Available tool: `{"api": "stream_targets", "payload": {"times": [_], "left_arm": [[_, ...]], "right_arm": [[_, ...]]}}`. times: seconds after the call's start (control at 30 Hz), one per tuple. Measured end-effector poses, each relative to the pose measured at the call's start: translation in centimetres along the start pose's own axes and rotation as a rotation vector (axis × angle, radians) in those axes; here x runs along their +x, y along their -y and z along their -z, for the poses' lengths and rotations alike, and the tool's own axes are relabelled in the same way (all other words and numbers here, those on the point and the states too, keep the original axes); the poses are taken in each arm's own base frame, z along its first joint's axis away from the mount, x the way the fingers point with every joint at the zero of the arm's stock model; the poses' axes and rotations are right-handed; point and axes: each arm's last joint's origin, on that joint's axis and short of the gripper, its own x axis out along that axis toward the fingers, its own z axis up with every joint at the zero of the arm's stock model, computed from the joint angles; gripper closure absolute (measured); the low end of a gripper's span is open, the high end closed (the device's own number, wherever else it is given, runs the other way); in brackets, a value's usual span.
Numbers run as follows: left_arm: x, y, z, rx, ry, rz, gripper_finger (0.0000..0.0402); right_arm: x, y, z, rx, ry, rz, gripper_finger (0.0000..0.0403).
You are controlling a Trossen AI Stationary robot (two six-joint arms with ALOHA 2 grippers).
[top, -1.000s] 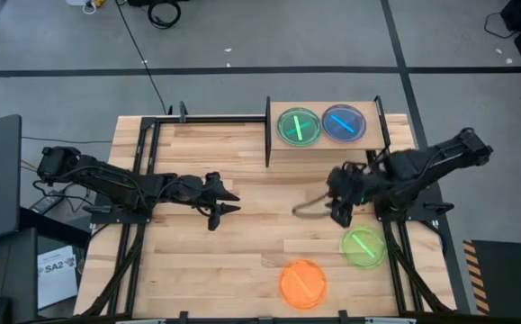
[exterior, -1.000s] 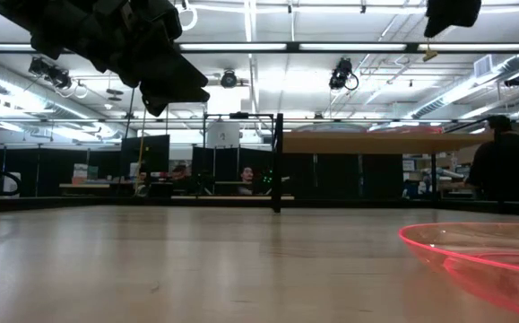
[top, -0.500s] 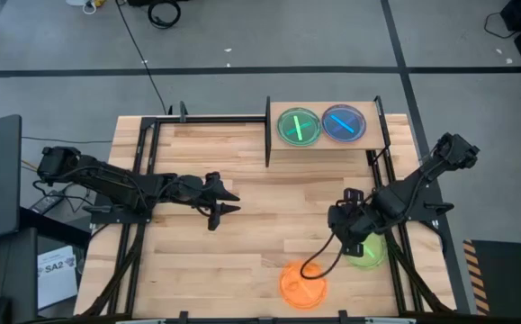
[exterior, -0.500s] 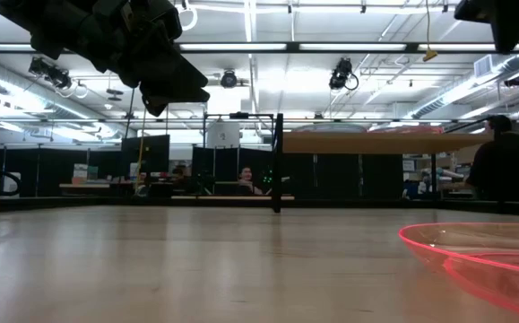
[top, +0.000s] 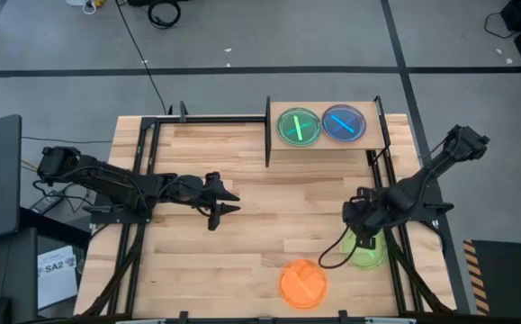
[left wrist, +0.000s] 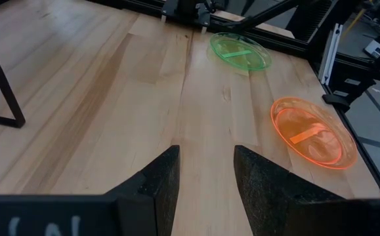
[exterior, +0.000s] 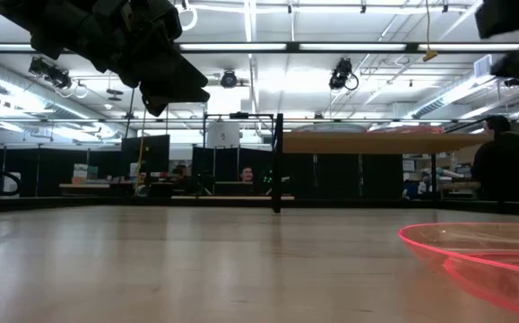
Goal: Place and stack plates onto a shelf
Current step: Stack the green plate on top of the blue plate on the shelf
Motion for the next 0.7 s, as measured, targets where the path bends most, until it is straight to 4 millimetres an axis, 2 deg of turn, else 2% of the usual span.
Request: {"api": "stream_targets", "payload": {"times": [0.37,0.7], "left_arm": [[0.0,0.0,0.0,0.000,0.000,0.000,0.0251],[0.0,0.0,0.0,0.000,0.000,0.000,0.0251]], "right_arm": [[4.5,3.4,4.2,0.042,0.035,-0.107,0.0245],[6.8,4.6,5.3,0.065,0.004,-0.090,0.0244]]}}
